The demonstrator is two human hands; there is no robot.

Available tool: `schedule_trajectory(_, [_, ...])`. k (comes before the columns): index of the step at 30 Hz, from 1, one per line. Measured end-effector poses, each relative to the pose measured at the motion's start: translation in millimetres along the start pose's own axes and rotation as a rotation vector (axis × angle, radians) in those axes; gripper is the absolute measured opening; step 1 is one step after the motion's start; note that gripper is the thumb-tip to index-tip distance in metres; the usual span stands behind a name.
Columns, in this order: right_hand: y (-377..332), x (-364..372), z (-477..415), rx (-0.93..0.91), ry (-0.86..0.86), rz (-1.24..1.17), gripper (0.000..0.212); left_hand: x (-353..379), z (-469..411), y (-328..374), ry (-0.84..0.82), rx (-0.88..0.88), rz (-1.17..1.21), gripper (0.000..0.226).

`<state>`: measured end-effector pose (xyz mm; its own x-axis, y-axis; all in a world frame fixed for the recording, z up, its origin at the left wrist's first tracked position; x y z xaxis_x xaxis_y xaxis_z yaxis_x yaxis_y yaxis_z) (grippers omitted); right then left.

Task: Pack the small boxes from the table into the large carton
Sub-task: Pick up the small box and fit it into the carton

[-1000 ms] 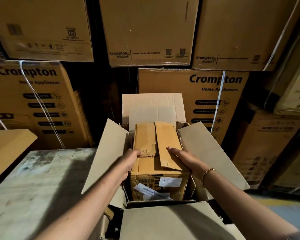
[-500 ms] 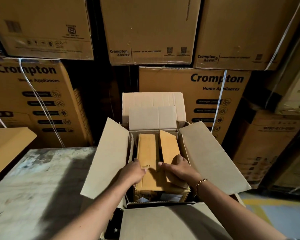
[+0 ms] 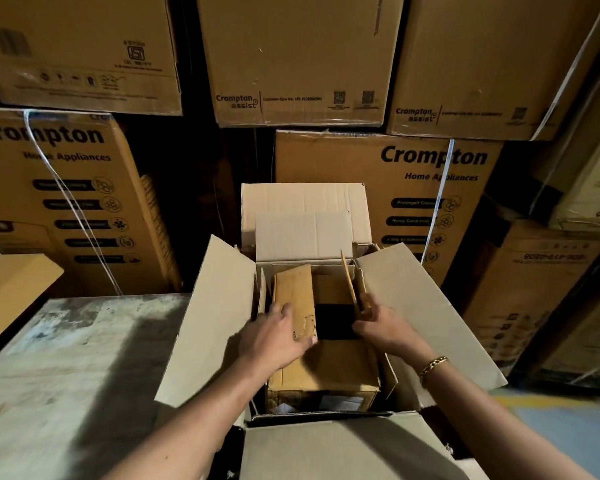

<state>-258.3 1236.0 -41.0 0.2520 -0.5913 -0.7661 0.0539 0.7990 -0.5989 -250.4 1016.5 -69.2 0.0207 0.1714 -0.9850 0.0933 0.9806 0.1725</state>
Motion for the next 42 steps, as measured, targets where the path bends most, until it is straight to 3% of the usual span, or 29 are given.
schedule_trajectory(5, [10,-23,2,-0.047,0.088,0.193,0.081,-8,-15,-12,0.239,0.138,0.042,0.065])
schedule_trajectory(7, [12,-24,4,-0.055,0.13,0.4,0.086,-7,-16,-13,0.202,0.151,-0.016,0.063])
schedule_trajectory(9, [7,-18,5,-0.091,0.161,0.687,0.08,-2,-16,-1,0.098,0.148,-0.067,0.074])
schedule_trajectory(11, [-1,-4,3,-0.181,0.112,0.943,0.069,2,-14,14,0.007,0.135,-0.107,0.088])
schedule_trajectory(13, [-2,9,-1,-0.192,-0.003,1.026,0.057,3,-13,22,0.024,0.142,-0.125,0.087])
schedule_trajectory(16, [4,16,-6,-0.157,-0.06,0.989,0.036,-7,-9,5,0.164,0.112,-0.037,0.079])
schedule_trajectory(20, [4,16,-10,-0.167,-0.044,0.922,0.033,-21,0,-40,0.317,0.034,-0.161,0.067])
schedule_trajectory(22, [-5,23,-12,-0.158,-0.081,0.906,0.033,-19,6,-55,0.27,0.004,-0.255,0.048])
schedule_trajectory(24, [-12,35,-17,-0.143,-0.156,0.821,0.039,-11,9,-62,0.179,0.005,-0.272,0.042])
schedule_trajectory(27, [-17,42,-24,-0.094,-0.24,0.649,0.052,-7,11,-63,0.106,0.015,-0.161,0.051])
schedule_trajectory(29, [-21,27,-24,-0.048,-0.246,0.404,0.063,-7,10,-63,0.077,0.016,-0.078,0.053])
schedule_trajectory(31, [-21,11,-16,-0.021,-0.327,0.119,0.058,-11,9,-63,0.028,-0.024,0.021,0.059])
schedule_trajectory(33, [-17,3,-3,-0.083,-0.511,0.001,0.049,-15,9,-60,-0.033,-0.061,0.038,0.069])
schedule_trajectory(35, [-12,7,15,-0.144,-0.69,0.081,0.04,-13,14,-50,-0.109,-0.048,-0.066,0.085])
schedule_trajectory(37, [-9,22,31,-0.217,-0.805,0.391,0.044,-6,24,-39,-0.203,-0.029,-0.153,0.109])
schedule_trajectory(39, [-6,36,35,-0.287,-0.795,0.723,0.038,2,35,-33,-0.267,-0.021,-0.206,0.127])
schedule_trajectory(40, [-7,39,33,-0.288,-0.752,0.751,0.032,5,40,-31,-0.276,-0.013,-0.231,0.132])
schedule_trajectory(42, [-14,41,23,-0.228,-0.655,0.581,0.031,12,47,-28,-0.286,0.015,-0.264,0.135])
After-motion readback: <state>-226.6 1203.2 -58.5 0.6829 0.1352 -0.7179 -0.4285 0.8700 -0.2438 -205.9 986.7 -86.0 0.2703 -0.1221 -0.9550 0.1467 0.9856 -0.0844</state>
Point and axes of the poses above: each hand's wrist, its own z-axis away from the middle knuckle, its own x-axis out of the palm, y = z × x, the point moved 4 cm from there along -z, towards the middle knuckle, and after that the axes turned 4 degrees about -y, right-handed, at the moved point
